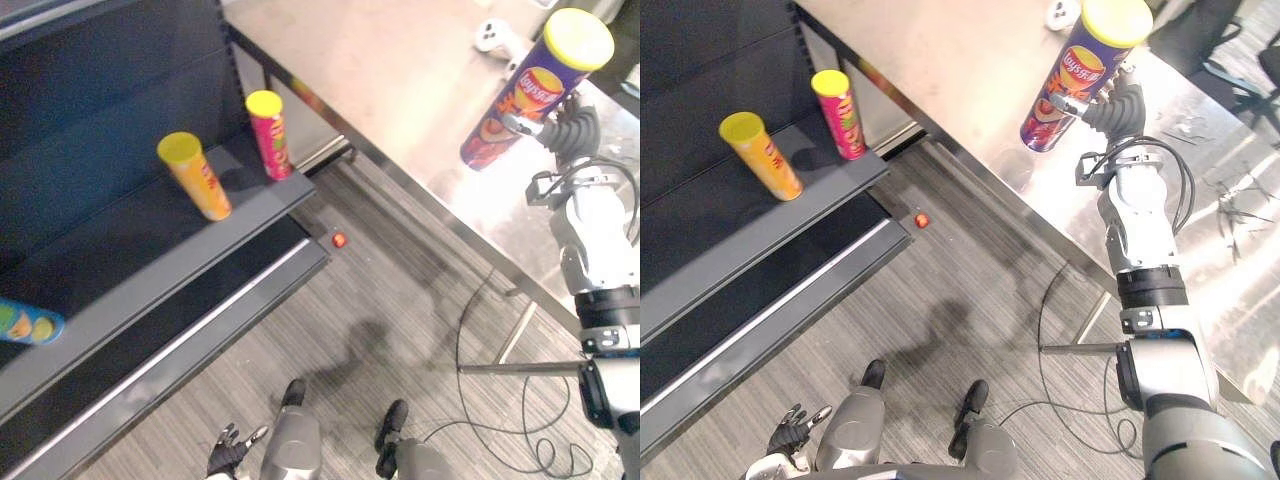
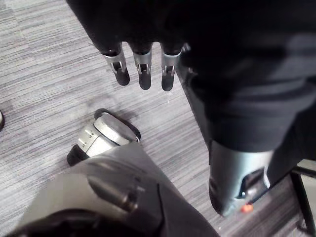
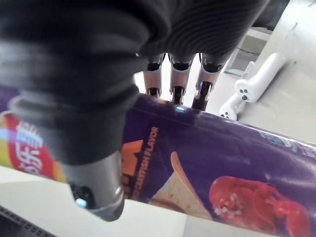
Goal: Put the gum and the chips on the shelf.
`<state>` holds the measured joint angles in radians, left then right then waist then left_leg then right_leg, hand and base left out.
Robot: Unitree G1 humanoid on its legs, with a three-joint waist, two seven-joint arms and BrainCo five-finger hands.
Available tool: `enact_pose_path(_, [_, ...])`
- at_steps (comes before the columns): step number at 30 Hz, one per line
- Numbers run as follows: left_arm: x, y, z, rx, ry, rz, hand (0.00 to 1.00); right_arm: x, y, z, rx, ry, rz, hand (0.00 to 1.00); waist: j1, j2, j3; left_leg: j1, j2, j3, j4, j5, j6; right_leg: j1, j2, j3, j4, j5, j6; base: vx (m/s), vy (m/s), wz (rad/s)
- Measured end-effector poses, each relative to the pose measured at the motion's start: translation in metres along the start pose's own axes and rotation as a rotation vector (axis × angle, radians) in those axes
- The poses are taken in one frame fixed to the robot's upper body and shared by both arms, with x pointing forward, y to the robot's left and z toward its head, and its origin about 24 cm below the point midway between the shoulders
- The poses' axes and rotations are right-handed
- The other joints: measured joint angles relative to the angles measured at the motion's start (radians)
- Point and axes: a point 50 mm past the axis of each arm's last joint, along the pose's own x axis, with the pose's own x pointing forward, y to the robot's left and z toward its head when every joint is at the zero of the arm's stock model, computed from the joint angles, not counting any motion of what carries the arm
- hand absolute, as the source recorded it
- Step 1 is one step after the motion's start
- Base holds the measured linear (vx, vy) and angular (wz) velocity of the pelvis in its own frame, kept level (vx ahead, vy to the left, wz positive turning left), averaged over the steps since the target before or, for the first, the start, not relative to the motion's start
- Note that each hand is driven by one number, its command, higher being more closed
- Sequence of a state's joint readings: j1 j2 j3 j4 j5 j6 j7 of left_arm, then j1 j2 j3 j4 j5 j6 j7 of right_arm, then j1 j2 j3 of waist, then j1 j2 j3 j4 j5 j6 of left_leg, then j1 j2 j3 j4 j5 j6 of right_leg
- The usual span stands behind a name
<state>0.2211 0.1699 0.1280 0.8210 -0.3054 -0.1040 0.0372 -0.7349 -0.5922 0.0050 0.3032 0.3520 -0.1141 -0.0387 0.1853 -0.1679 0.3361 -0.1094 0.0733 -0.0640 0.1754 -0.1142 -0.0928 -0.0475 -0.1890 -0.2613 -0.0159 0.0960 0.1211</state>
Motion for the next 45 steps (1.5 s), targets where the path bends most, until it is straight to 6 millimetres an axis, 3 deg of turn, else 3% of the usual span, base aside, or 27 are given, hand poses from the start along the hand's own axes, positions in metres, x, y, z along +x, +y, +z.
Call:
enact_pose_path(4, [0.000, 0.006, -0.004, 0.013, 0.020, 0.018, 0.00, -0.026, 0.012, -0.015, 0.019, 0.037, 0.092, 1.00, -0.034, -0.025, -0.056, 0.012, 0.016, 0.025, -0.002, -0.011, -0.008, 0.000, 0.017, 0.027, -0.017, 0.004, -0.005, 0.02, -0.026, -0.22])
enact_pose_path(8, [-0.002, 0.005, -0.010, 0.036, 0.041, 0.020, 0.00, -0.046, 0.015, -0.022, 0.023, 0.068, 0.138, 1.00, -0.049, -0.010, -0.113, 0.030, 0.021, 0.043, -0.013, -0.011, -0.009, 0.001, 0.022, 0.043, -0.019, 0.004, -0.005, 0.03, -0.017, -0.15])
enact_pose_path(16, [-0.007, 0.010, -0.024, 0.026, 0.090, 0.047, 0.00, -0.079, 0.019, -0.031, 0.067, 0.106, 0.166, 1.00, -0.097, 0.006, -0.164, 0.064, 0.024, 0.076, -0.023, -0.014, -0.011, 0.009, 0.023, 0.076, -0.019, 0.004, -0.005, 0.00, 0.003, -0.12])
enact_pose_path(25, [-0.008, 0.008, -0.032, 0.008, 0.123, 0.073, 0.00, -0.120, 0.010, -0.057, 0.086, 0.246, 0.117, 1.00, -0.130, 0.065, -0.209, 0.082, 0.029, 0.079, -0.024, -0.017, -0.014, 0.013, 0.025, 0.075, 0.002, -0.005, -0.017, 0.00, -0.001, -0.02])
enact_pose_path(30, [-0.009, 0.002, -0.034, -0.057, 0.124, 0.069, 0.00, -0.123, 0.023, -0.062, 0.148, 0.254, 0.122, 1.00, -0.126, 0.093, -0.189, 0.045, 0.046, -0.003, 0.058, -0.033, -0.021, 0.013, 0.027, 0.004, 0.124, -0.077, -0.030, -0.06, -0.055, 0.48])
enact_pose_path(32, [-0.011, -0.003, -0.040, -0.069, 0.136, 0.066, 0.00, -0.118, 0.025, -0.061, 0.152, 0.244, 0.132, 1.00, -0.118, 0.123, -0.170, 0.021, 0.056, -0.062, 0.077, -0.030, -0.026, 0.039, 0.034, -0.064, 0.136, -0.096, -0.036, -0.13, -0.093, 0.79])
enact_pose_path(35, [-0.018, -0.005, -0.053, -0.127, 0.178, 0.075, 0.00, -0.114, 0.023, -0.065, 0.150, 0.253, 0.118, 1.00, -0.101, 0.166, -0.154, 0.007, 0.088, -0.037, 0.046, -0.014, 0.016, 0.054, 0.038, -0.113, 0.148, -0.106, -0.043, -0.15, -0.091, 0.63])
enact_pose_path(37, [-0.025, 0.001, -0.066, -0.185, 0.224, 0.104, 0.00, -0.119, 0.019, -0.071, 0.142, 0.285, 0.104, 1.00, -0.106, 0.176, -0.154, 0.029, 0.117, 0.085, -0.051, 0.005, 0.106, 0.060, 0.007, -0.179, 0.155, -0.130, -0.051, -0.10, -0.120, 0.94])
enact_pose_path(38, [-0.026, 0.003, -0.068, -0.192, 0.231, 0.109, 0.00, -0.121, 0.018, -0.072, 0.140, 0.291, 0.097, 1.00, -0.108, 0.171, -0.156, 0.033, 0.120, 0.120, -0.075, -0.003, 0.121, 0.060, -0.012, -0.196, 0.149, -0.131, -0.052, -0.05, -0.070, 0.96])
enact_pose_path(40, [-0.028, 0.004, -0.073, -0.191, 0.251, 0.106, 0.00, -0.129, 0.001, -0.074, 0.123, 0.305, 0.035, 1.00, -0.120, 0.156, -0.154, -0.004, 0.118, 0.209, 0.007, 0.038, 0.133, 0.055, -0.075, -0.265, 0.163, -0.135, -0.060, -0.04, -0.034, 1.09])
enact_pose_path(41, [-0.031, 0.006, -0.077, -0.192, 0.262, 0.106, 0.00, -0.136, -0.012, -0.075, 0.106, 0.319, -0.020, 1.00, -0.132, 0.153, -0.155, -0.009, 0.117, 0.274, 0.121, 0.053, 0.156, 0.069, -0.120, -0.312, 0.180, -0.140, -0.057, -0.05, -0.024, 0.90])
enact_pose_path(42, [-0.032, 0.006, -0.078, -0.193, 0.265, 0.106, 0.00, -0.138, -0.015, -0.075, 0.101, 0.323, -0.031, 1.00, -0.134, 0.153, -0.156, -0.008, 0.119, 0.286, 0.143, 0.056, 0.161, 0.071, -0.128, -0.319, 0.184, -0.141, -0.055, -0.04, 0.000, 0.90])
enact_pose_path(43, [-0.036, 0.008, -0.083, -0.205, 0.274, 0.109, 0.00, -0.146, -0.027, -0.075, 0.076, 0.340, -0.070, 1.00, -0.144, 0.164, -0.169, -0.004, 0.125, 0.329, 0.187, 0.110, 0.201, 0.070, -0.145, -0.346, 0.207, -0.154, -0.039, -0.01, 0.071, 0.87])
enact_pose_path(44, [-0.038, 0.006, -0.087, -0.220, 0.281, 0.110, 0.00, -0.155, -0.040, -0.075, 0.050, 0.359, -0.111, 1.00, -0.154, 0.178, -0.193, 0.001, 0.097, 0.343, 0.121, 0.136, 0.173, 0.057, -0.168, -0.369, 0.230, -0.159, -0.027, 0.00, 0.082, 0.97])
enact_pose_path(45, [-0.040, 0.004, -0.089, -0.227, 0.287, 0.109, 0.00, -0.159, -0.045, -0.076, 0.042, 0.368, -0.130, 1.00, -0.157, 0.168, -0.202, 0.008, 0.080, 0.345, 0.069, 0.164, 0.173, 0.050, -0.177, -0.373, 0.228, -0.154, -0.019, 0.02, 0.082, 1.10])
